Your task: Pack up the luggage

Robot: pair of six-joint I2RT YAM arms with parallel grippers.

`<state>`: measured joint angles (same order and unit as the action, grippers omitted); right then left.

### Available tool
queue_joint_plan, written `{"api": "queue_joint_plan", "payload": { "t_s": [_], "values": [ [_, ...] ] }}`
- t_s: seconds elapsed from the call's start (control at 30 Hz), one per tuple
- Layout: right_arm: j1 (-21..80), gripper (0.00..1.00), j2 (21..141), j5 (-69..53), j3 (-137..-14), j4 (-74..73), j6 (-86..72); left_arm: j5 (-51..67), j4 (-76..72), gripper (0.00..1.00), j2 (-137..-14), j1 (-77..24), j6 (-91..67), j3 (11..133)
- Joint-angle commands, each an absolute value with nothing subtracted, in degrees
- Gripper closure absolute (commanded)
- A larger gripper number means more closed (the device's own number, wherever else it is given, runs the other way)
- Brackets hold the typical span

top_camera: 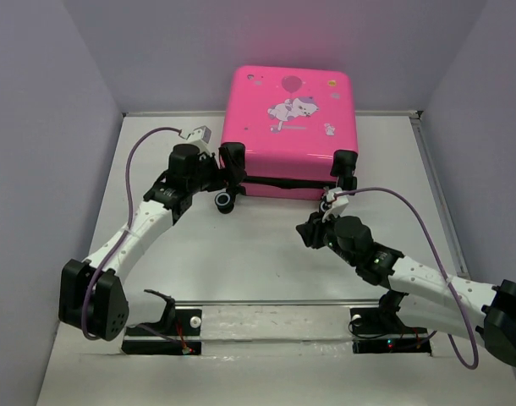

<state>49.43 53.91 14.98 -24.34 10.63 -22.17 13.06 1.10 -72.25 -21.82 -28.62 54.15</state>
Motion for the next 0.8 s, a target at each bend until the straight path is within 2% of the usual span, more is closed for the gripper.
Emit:
{"api": "queue_joint_plan", "payload": {
  "t_s": [0.0,0.1,0.17,0.27,0.3,0.37,0.43,0.63,0.77],
  "values": [
    [49.13,0.59,53.88,14.94,-26.19,11.87,-21.71,15.38,-2.11,0.09,-72.60,-21.62,-29.35,56.95],
    [49.13,0.58,53.96,15.29,-26.28,11.87,-21.88,15.12,-2.98,0.16,-73.12,-21.71,-29.88,56.60],
    [49.13,0.52,53.88,15.90,-26.28,11.60,-22.23,15.20,-3.69,0.21,-73.47,-21.62,-30.58,56.08],
    [49.13,0.50,53.96,18.62,-27.33,10.29,-22.76,15.82,-5.71,0.35,-73.92,-21.71,-31.81,54.85],
    [49.13,0.48,53.88,19.50,-27.77,9.76,-22.94,15.99,-6.76,0.50,-73.92,-21.71,-32.08,54.58],
    [48.52,0.48,53.88,21.09,-28.82,7.83,-23.03,16.08,-7.99,0.74,-73.74,-21.71,-32.69,53.35],
    [47.03,0.48,53.53,22.06,-30.06,6.69,-23.11,16.08,-10.00,0.94,-72.96,-21.71,-33.83,51.69],
    [38.08,0.47,51.68,17.68,-31.29,5.28,-22.42,19.60,-19.41,0.94,-68.83,-22.49,-39.45,45.01],
    [34.72,0.44,52.91,13.89,-31.90,4.22,-21.36,17.58,-23.89,0.94,-63.65,-29.68,-44.18,38.70]
  ]
}}
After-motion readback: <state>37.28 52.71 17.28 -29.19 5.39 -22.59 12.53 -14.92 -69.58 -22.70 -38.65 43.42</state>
